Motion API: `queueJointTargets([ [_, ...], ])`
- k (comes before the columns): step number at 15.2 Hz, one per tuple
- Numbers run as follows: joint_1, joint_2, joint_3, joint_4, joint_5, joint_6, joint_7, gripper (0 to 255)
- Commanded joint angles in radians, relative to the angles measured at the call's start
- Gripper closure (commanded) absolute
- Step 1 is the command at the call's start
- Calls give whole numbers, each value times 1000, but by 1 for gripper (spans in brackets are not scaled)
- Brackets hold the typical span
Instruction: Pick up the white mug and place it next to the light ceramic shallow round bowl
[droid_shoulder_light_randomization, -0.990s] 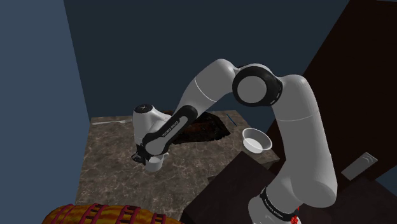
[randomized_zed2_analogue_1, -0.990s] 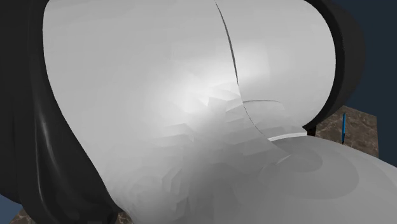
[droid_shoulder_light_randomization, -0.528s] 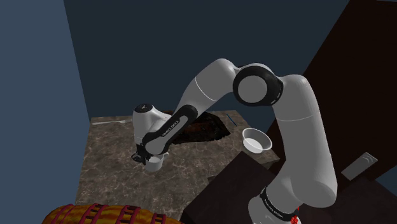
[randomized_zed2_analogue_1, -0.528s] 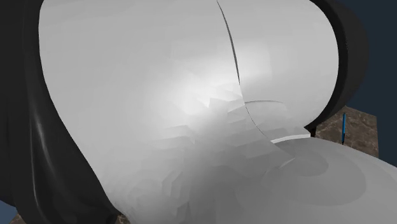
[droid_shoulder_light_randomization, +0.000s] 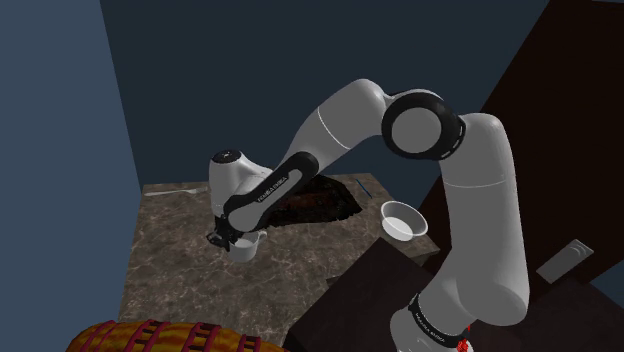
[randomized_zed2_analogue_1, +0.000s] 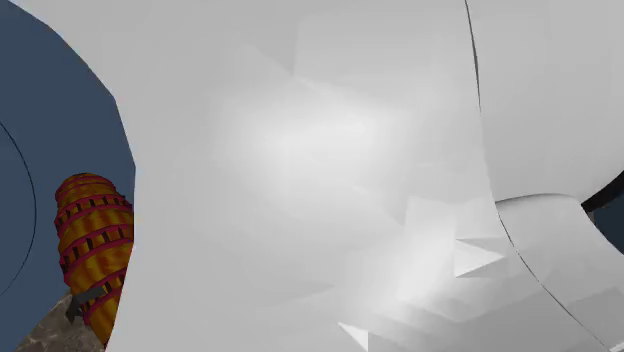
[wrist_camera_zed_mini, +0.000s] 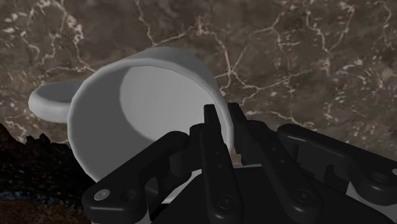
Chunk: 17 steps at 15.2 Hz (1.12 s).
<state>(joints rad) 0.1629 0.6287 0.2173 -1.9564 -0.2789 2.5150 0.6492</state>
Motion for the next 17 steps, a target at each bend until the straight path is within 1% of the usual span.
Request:
queueJointTargets([
  [1,-4,-21,7,-3,7,-18,-4,255],
  [17,-37,-187,53,-17,70,-167,-50,255],
])
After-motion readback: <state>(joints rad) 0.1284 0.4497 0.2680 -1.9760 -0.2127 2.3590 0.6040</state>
